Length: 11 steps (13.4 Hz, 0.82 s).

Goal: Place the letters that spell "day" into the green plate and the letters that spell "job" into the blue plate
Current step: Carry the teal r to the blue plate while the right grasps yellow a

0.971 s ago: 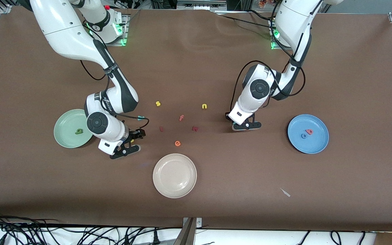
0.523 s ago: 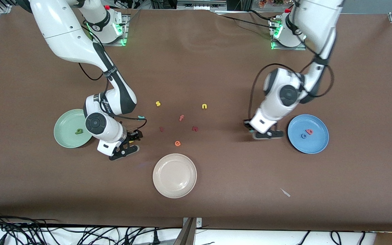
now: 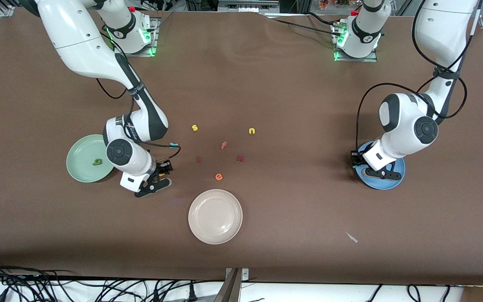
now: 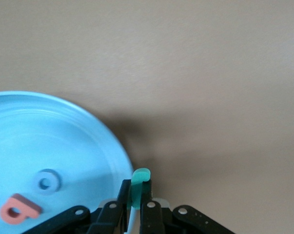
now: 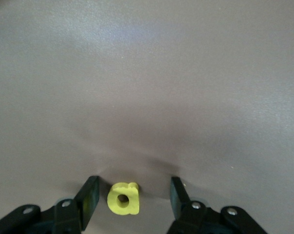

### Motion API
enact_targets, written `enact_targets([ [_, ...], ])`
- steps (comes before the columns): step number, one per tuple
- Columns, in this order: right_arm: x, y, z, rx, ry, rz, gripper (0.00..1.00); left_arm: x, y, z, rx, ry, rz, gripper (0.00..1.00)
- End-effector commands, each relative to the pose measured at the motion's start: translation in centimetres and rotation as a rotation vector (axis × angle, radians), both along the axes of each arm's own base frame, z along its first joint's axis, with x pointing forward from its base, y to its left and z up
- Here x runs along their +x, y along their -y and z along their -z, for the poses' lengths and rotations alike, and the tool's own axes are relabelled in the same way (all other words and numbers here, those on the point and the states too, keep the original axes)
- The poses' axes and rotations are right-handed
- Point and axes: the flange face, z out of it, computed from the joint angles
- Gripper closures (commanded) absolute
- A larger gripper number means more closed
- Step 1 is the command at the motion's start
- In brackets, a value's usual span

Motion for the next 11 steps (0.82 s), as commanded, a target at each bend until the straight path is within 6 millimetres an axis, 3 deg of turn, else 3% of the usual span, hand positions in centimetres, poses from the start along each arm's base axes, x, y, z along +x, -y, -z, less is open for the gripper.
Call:
enact_targets([
  [1,-1.1,0.5,0.6,-0.010,-0.018,-0.007,0.37,0.2,-2.3,0.1,-0.001,0.018,0.036,0.96],
  [3,-1.1,0.5,0.5,-0.011,-0.019,-0.001,0.39,0.1,-2.6,0.0,0.000,0.015,0.032,0.94],
  [5,-1.3,0.5,0.6,-0.013,-0.024,0.000,0.42,0.1,-3.0,0.2,0.002,0.016,0.055,0.73],
  [7,-1.5,0.6,0.5,-0.013,-0.025,0.004,0.46,-0.1,-3.1,0.4,0.001,0.011,0.052,0.00],
  [11,-1.7,0.6,0.6,-0.015,-0.031,0.005,0.53,-1.0,-3.4,0.0,0.001,0.004,0.034,0.00],
])
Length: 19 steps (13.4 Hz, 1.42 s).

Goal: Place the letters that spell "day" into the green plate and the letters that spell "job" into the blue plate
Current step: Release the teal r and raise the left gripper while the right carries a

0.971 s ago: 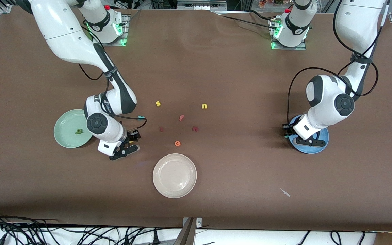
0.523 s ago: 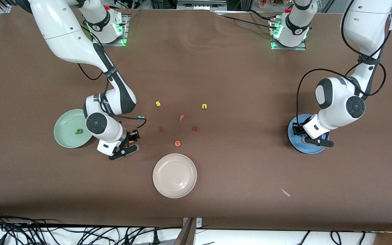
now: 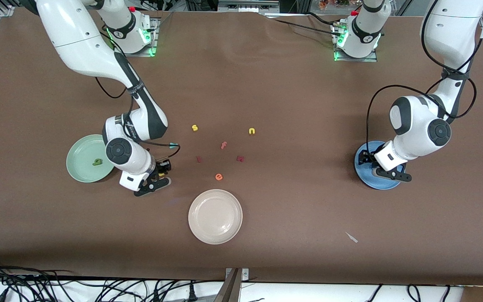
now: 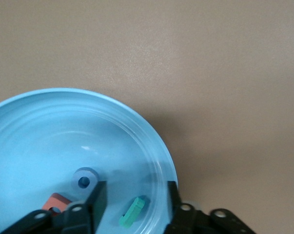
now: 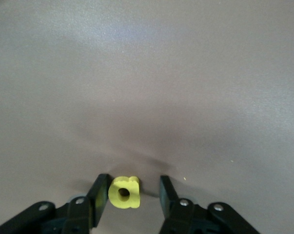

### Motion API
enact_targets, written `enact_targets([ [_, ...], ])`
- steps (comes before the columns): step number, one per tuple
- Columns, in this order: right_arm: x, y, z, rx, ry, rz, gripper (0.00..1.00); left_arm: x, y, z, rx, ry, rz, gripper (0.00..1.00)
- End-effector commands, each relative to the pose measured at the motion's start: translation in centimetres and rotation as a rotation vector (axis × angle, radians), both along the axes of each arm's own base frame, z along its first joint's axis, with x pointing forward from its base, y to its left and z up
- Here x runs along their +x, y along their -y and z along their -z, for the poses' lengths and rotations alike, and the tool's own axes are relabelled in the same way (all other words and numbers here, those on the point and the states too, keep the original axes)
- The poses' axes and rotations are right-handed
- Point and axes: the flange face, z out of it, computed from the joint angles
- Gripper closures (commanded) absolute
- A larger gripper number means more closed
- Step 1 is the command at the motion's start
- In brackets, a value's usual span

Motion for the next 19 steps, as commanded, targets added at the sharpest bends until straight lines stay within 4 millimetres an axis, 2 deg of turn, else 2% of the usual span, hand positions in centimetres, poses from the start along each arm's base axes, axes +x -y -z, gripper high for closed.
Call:
enact_targets([
  [1,-1.3,0.6,0.9,-0.014,-0.027,0.013,0.53,-1.8,-0.5,-1.8,-0.006,0.008,0.005,0.00],
  [3,-1.5,0.4,0.9,-0.014,-0.028,0.026,0.55,-4.0,-1.6,-5.2,-0.009,0.037,-0.014,0.00],
  [4,-1.6,0.4,1.1,-0.016,-0.031,0.025,0.57,-3.9,-1.6,-6.7,-0.011,0.062,-0.012,0.00],
  [6,-1.7,0.0,1.1,-0.014,-0.030,0.021,0.61,-3.7,-2.8,-10.0,-0.012,0.121,-0.027,0.00],
  [7,-1.7,0.0,1.1,-0.014,-0.030,0.021,0.62,-3.6,-2.8,-11.7,-0.013,0.153,-0.032,0.00],
  [9,-1.7,-0.1,1.0,-0.014,-0.029,0.018,0.73,-4.5,-2.2,-15.9,-0.029,0.159,-0.015,0.00],
  [12,-1.3,-0.1,0.7,-0.010,-0.022,0.021,0.75,-6.5,-2.2,-22.2,-0.014,0.155,0.033,0.00],
  [14,-0.5,-0.2,-0.9,-0.011,-0.030,0.024,0.76,-6.3,-2.3,-27.6,0.051,0.127,0.085,0.00],
  [16,0.3,0.4,-3.1,-0.022,-0.049,0.034,0.77,-6.1,-2.4,-33.9,0.066,0.072,0.076,0.00],
  [19,0.6,3.4,-5.6,-0.058,-0.066,0.057,0.80,-6.7,-1.8,-39.1,0.108,0.036,0.028,0.00],
])
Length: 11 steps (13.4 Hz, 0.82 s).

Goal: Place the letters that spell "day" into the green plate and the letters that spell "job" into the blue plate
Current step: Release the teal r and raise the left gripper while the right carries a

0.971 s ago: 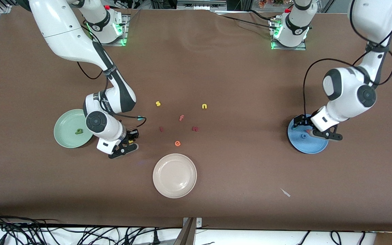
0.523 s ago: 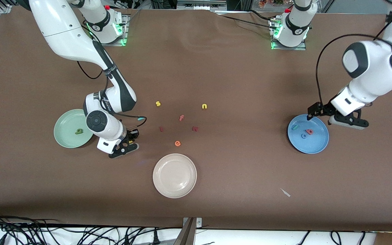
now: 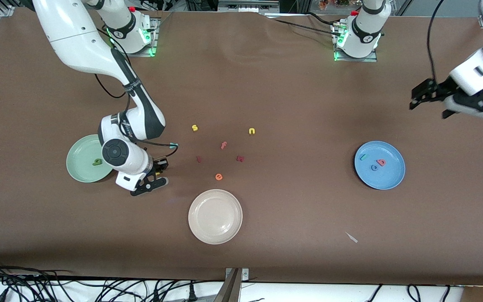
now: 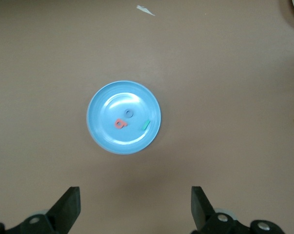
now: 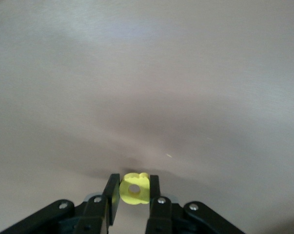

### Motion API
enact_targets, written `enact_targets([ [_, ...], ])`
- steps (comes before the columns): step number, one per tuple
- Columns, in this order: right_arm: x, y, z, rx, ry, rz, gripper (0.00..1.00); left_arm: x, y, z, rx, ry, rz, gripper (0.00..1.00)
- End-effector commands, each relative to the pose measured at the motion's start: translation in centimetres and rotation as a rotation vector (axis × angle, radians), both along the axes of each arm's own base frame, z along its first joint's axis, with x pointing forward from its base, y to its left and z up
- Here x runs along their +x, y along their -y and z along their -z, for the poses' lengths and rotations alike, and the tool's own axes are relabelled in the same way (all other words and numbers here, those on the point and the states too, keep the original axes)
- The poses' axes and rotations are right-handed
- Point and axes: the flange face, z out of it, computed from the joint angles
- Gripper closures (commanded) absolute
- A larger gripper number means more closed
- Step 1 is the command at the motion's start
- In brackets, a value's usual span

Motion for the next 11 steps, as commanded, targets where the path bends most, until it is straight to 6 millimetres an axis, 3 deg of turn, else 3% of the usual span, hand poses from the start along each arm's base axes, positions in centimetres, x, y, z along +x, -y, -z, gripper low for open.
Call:
enact_targets([
  [1,0.0,2.9,-3.2,-0.035,-0.032,0.011,0.80,0.3,0.7,-3.1,0.037,-0.040,-0.069,0.00],
  [3,-0.5,5.0,-4.5,-0.053,-0.049,0.022,0.80,-0.2,1.2,-3.4,0.040,-0.067,-0.152,0.00],
  [5,-1.6,6.9,-5.5,-0.068,-0.068,0.039,0.80,-0.4,0.9,-6.0,0.037,-0.060,-0.202,0.00],
  [11,-4.3,17.6,-6.0,-0.108,-0.128,0.038,0.80,0.2,2.4,-5.2,0.042,-0.098,-0.280,0.00],
])
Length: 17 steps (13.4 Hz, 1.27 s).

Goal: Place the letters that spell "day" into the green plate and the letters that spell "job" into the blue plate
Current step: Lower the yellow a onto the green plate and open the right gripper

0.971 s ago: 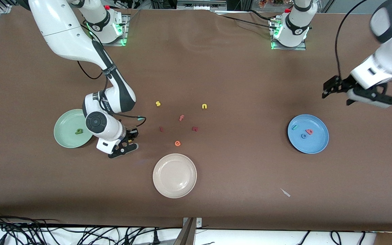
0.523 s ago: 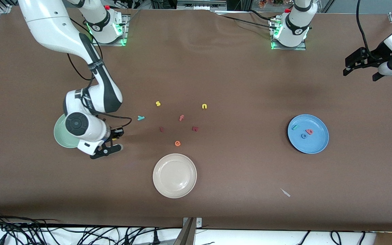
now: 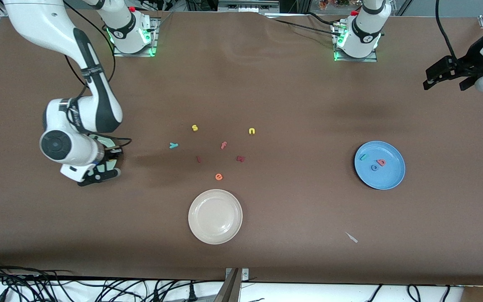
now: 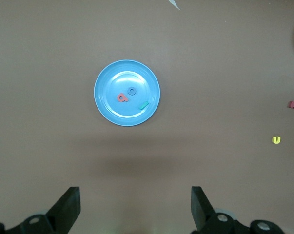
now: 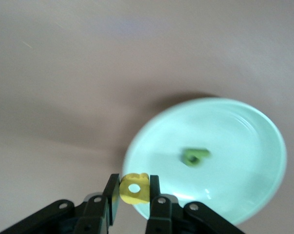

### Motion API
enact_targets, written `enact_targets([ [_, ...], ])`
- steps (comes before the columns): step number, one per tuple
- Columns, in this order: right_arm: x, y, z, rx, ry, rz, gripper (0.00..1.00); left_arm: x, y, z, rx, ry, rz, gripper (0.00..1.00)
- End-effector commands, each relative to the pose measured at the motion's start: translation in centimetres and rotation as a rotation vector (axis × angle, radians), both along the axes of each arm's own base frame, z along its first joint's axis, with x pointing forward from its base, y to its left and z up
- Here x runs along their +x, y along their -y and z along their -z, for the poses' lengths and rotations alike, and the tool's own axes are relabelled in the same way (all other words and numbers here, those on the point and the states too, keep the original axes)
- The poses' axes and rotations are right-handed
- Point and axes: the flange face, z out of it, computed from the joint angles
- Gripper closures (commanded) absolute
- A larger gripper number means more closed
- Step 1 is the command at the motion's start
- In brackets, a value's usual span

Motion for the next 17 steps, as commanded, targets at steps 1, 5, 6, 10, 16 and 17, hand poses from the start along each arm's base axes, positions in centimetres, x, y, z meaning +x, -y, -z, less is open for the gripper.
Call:
enact_targets([
  [1,-1.7,3.9,-0.2,-0.009,-0.027,0.007,0.80,0.3,0.5,-0.4,0.028,-0.022,-0.011,0.00],
  [5,-2.0,6.2,1.3,-0.013,-0.049,0.071,0.00,0.4,1.1,-0.9,0.031,-0.013,-0.016,0.00],
  [6,-1.8,5.4,0.6,-0.009,-0.046,0.066,0.00,0.3,1.1,-0.8,0.033,-0.018,-0.016,0.00],
  [10,-2.0,-1.6,-1.5,0.025,-0.059,0.214,0.00,0.0,1.0,-0.4,0.038,-0.054,-0.012,0.00],
  [16,-3.3,-10.1,-1.9,0.009,-0.022,0.394,0.00,-0.7,0.9,0.0,0.057,-0.110,-0.007,0.00],
  [17,-3.5,-11.5,-1.8,0.005,-0.006,0.438,0.00,-0.6,0.9,0.0,0.057,-0.108,-0.004,0.00],
])
